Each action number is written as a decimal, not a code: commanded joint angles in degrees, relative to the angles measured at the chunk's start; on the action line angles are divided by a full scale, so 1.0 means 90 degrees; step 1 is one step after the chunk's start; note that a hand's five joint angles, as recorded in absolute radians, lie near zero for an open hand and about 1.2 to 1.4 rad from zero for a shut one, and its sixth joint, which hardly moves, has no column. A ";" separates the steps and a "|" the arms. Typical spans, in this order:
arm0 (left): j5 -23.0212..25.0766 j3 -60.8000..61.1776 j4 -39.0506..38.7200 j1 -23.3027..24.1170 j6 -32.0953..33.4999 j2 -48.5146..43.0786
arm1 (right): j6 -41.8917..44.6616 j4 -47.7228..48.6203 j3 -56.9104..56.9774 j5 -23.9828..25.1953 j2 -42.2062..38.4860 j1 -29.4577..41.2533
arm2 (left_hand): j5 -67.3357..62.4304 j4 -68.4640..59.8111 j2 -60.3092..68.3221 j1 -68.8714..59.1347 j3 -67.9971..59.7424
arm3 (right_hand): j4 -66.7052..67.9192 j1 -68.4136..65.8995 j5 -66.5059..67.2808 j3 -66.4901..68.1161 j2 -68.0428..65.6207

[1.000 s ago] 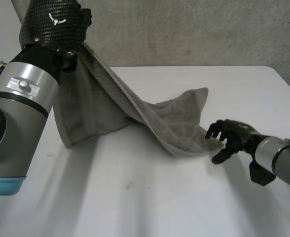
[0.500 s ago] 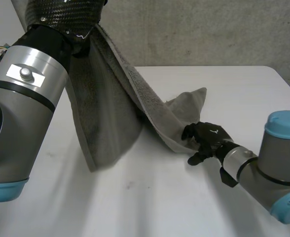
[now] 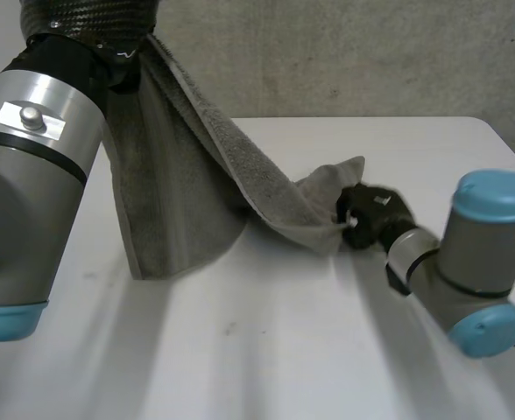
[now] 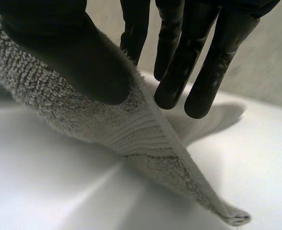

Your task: Fold the laundry

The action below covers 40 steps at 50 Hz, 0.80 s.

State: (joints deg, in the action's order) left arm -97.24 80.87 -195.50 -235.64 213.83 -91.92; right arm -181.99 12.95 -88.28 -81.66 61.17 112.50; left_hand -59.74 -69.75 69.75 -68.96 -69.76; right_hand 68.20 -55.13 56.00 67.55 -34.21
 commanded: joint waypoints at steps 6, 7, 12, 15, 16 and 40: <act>0.0043 0.0671 0.0072 -0.1248 0.0011 -0.0030 | 0.1975 -0.1338 0.0179 0.1336 0.2908 -0.2215 | -0.1141 -0.1139 0.1139 -0.1226 -0.1138 | 0.1311 -0.2763 0.1555 0.1383 -0.5088; 0.0043 0.0672 0.0072 -0.1249 0.0011 -0.0030 | 0.1979 -0.1341 0.0180 0.1339 0.2911 -0.2217 | -0.1141 -0.1139 0.1139 -0.1226 -0.1138 | 0.1311 -0.2763 0.1555 0.1383 -0.5088; 0.0258 0.1034 0.0345 -0.1328 0.0040 -0.0109 | 0.3024 -0.2181 0.0385 0.1632 0.3253 -0.2520 | -0.1141 -0.1139 0.1139 -0.1226 -0.1138 | 0.1311 -0.2763 0.1555 0.1383 -0.5088; 0.0521 0.1151 0.0746 -0.1347 0.0050 -0.0216 | 0.3493 -0.2797 0.0327 0.1652 0.3321 -0.2490 | -0.1141 -0.1139 0.1139 -0.1226 -0.1138 | 0.1311 -0.2763 0.1555 0.1383 -0.5088; 0.0657 0.1160 0.1055 -0.1366 0.0060 -0.0380 | 0.3686 -0.3067 0.0307 0.1661 0.3273 -0.2413 | -0.1141 -0.1139 0.1139 -0.1226 -0.1138 | 0.1311 -0.2763 0.1555 0.1383 -0.5088; 0.0825 -0.2251 0.3014 -0.1367 0.1095 -0.3417 | 0.6384 -0.4265 0.3583 -0.0174 -0.0359 -0.0928 | -0.1141 -0.1139 0.1139 -0.1226 -0.1138 | 0.1311 -0.2763 0.1555 0.1383 -0.5088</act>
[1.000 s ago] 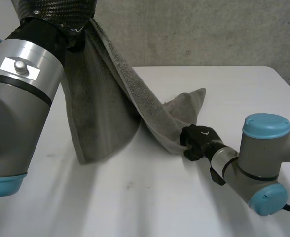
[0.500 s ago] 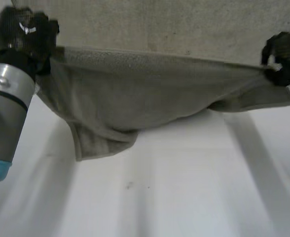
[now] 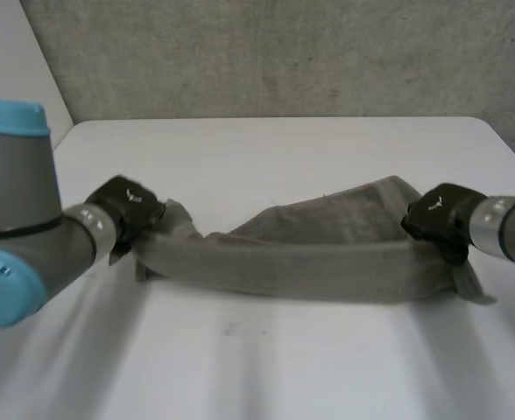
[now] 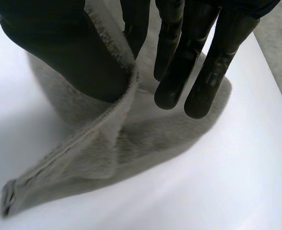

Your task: Fold the laundry

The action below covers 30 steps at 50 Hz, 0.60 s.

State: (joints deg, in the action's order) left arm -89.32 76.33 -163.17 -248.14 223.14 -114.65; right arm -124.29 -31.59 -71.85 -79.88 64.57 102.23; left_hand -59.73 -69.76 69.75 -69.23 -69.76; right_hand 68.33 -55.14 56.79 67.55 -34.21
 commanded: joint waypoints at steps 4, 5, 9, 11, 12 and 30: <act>-0.0221 -0.3924 -0.1952 0.0041 -0.0211 -0.1664 | -0.0390 0.2016 0.2896 -0.0529 -0.0983 0.0281 | -0.1142 -0.1138 0.1139 -0.1197 -0.1138 | 0.1297 -0.2762 0.1468 0.1383 -0.5088; -0.0222 -0.3931 -0.1957 0.0041 -0.0213 -0.1666 | -0.0699 0.2886 0.3292 -0.0606 -0.1002 0.0310 | -0.1142 -0.1138 0.1139 -0.1197 -0.1138 | 0.1297 -0.2762 0.1468 0.1383 -0.5088; -0.0796 -0.4838 -0.4031 0.0042 -0.1244 -0.1696 | -0.1540 0.5592 0.3259 -0.0783 -0.0624 0.0379 | -0.1142 -0.1138 0.1139 -0.1197 -0.1138 | 0.1297 -0.2762 0.1468 0.1383 -0.5088; -0.0945 -0.4820 -0.4594 0.0032 -0.1600 -0.1568 | -0.1640 0.6186 0.2935 -0.0783 -0.0397 0.0379 | -0.1142 -0.1138 0.1139 -0.1197 -0.1138 | 0.1297 -0.2762 0.1468 0.1383 -0.5088; -0.1003 -0.4704 -0.4865 0.0032 -0.1783 -0.1394 | -0.1649 0.6573 0.2587 -0.0754 -0.0204 0.0379 | -0.1142 -0.1138 0.1139 -0.1197 -0.1138 | 0.1297 -0.2762 0.1468 0.1383 -0.5088; -0.0330 -0.0503 -0.4584 -0.0349 -0.1815 -0.0767 | -0.1698 0.5053 -0.0229 0.0604 -0.0016 0.0291 | -0.1142 -0.1138 0.1139 -0.1197 -0.1138 | 0.1297 -0.2762 0.1468 0.1383 -0.5088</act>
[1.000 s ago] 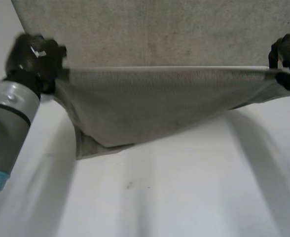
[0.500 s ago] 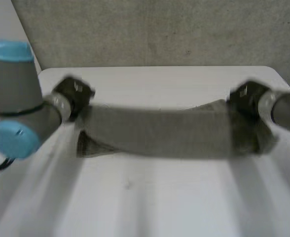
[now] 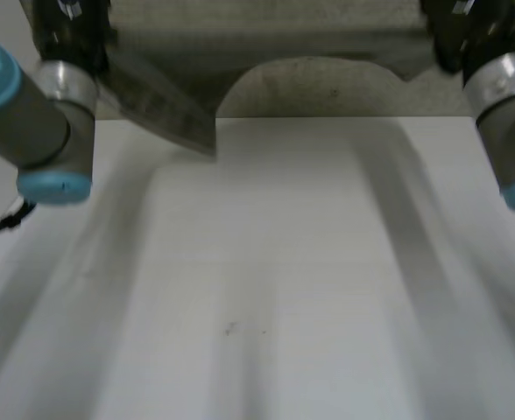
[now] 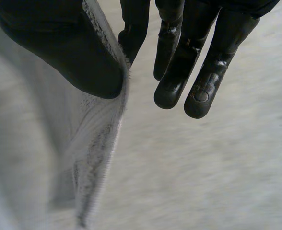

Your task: Fold the laundry

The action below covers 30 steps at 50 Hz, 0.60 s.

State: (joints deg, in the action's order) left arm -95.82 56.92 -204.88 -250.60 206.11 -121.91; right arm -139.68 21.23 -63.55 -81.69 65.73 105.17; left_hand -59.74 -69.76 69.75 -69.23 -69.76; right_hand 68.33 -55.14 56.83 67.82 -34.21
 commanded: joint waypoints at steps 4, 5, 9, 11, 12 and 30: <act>0.0792 0.2667 0.0020 -0.0085 0.0107 -0.0029 | 0.0080 -0.1254 -0.1872 0.0951 -0.0603 -0.0016 | -0.1141 -0.1138 0.1139 -0.1197 -0.1138 | 0.1296 -0.2762 0.1463 0.1353 -0.5088; 0.0890 0.2960 0.0030 -0.0085 0.0145 -0.0029 | 0.0080 -0.1256 -0.1874 0.0951 -0.0604 -0.0016 | -0.1141 -0.1138 0.1139 -0.1197 -0.1138 | 0.1296 -0.2762 0.1463 0.1353 -0.5088; 0.0988 0.3507 0.0069 -0.0105 0.0447 0.0058 | 0.0109 -0.1713 -0.2312 0.0951 -0.0771 -0.0026 | -0.1141 -0.1138 0.1139 -0.1197 -0.1138 | 0.1296 -0.2762 0.1463 0.1353 -0.5088; 0.0998 0.3832 0.0157 -0.0164 0.0722 0.0176 | 0.0129 -0.1900 -0.2411 0.0942 -0.0712 -0.0036 | -0.1141 -0.1138 0.1139 -0.1197 -0.1138 | 0.1296 -0.2762 0.1463 0.1353 -0.5088; 0.1008 0.4180 0.0273 -0.0260 0.1051 0.0428 | 0.0187 -0.2181 -0.2517 0.0942 -0.0635 -0.0036 | -0.1141 -0.1138 0.1139 -0.1197 -0.1138 | 0.1296 -0.2762 0.1463 0.1353 -0.5088; 0.2061 0.5230 0.4564 -0.1257 0.3701 0.2999 | 0.2386 -0.6132 -0.2988 0.1147 0.1828 -0.0719 | -0.1141 -0.1138 0.1139 -0.1197 -0.1138 | 0.1296 -0.2762 0.1463 0.1353 -0.5088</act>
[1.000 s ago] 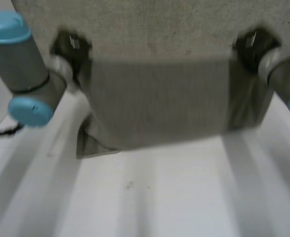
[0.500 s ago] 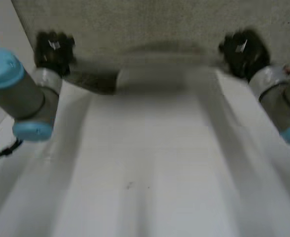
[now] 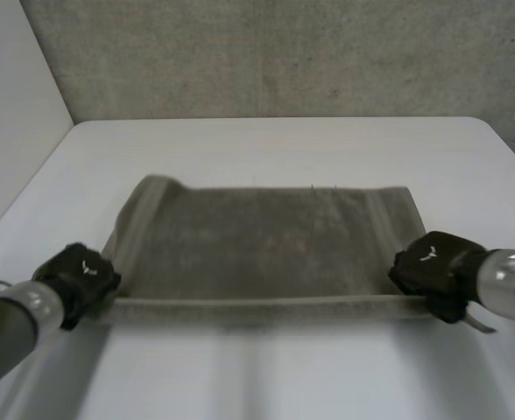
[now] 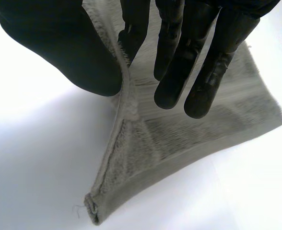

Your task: Fold the laundry

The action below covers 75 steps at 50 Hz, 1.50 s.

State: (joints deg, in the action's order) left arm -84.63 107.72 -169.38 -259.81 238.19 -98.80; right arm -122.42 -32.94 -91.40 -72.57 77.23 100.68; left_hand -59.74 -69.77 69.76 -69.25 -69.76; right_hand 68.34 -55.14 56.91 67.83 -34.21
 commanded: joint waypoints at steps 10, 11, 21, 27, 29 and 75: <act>0.0565 -0.1364 -0.1210 -0.0077 -0.0323 -0.0995 | 0.0116 0.1052 0.0742 -0.0560 -0.0817 0.0054 | -0.1141 -0.1137 0.1138 -0.1195 -0.1138 | 0.1296 -0.2762 0.1455 0.1352 -0.5088; 0.0507 -0.1586 -0.1451 -0.0048 -0.0372 -0.1285 | 0.0067 0.1313 0.0935 -0.0705 -0.1039 0.0267 | -0.1141 -0.1137 0.1138 -0.1195 -0.1138 | 0.1296 -0.2762 0.1455 0.1352 -0.5088; 0.0195 -0.3051 -0.2623 0.0313 -0.0753 -0.2867 | -0.0050 0.3889 0.1990 -0.1204 -0.2504 0.0581 | -0.1141 -0.1137 0.1138 -0.1195 -0.1138 | 0.1296 -0.2762 0.1455 0.1352 -0.5088; -0.0196 -0.3842 -0.3474 0.0498 -0.0880 -0.3630 | -0.0031 0.5298 0.2498 -0.1351 -0.3256 0.0747 | -0.1141 -0.1137 0.1138 -0.1195 -0.1138 | 0.1296 -0.2762 0.1455 0.1352 -0.5088; -0.0216 -0.3991 -0.3544 0.0538 -0.0870 -0.3797 | -0.0001 0.5359 0.2617 -0.1351 -0.3454 0.0757 | -0.1141 -0.1137 0.1138 -0.1195 -0.1138 | 0.1296 -0.2762 0.1455 0.1352 -0.5088; -0.0362 -0.1520 -0.3465 0.0655 -0.4903 -0.1043 | -0.3624 0.2730 0.0607 -0.0248 -0.1158 -0.0707 | 0.6637 0.6641 -0.6640 0.6583 0.6640 | -0.3486 0.2020 -0.3327 -0.3430 -0.0306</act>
State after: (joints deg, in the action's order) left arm -87.81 91.78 -200.53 -253.26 197.89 -108.19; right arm -155.09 -12.08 -81.20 -77.31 67.45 97.48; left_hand -1.63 -9.61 9.50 -9.72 -9.72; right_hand 24.48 -21.08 12.71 24.61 -24.10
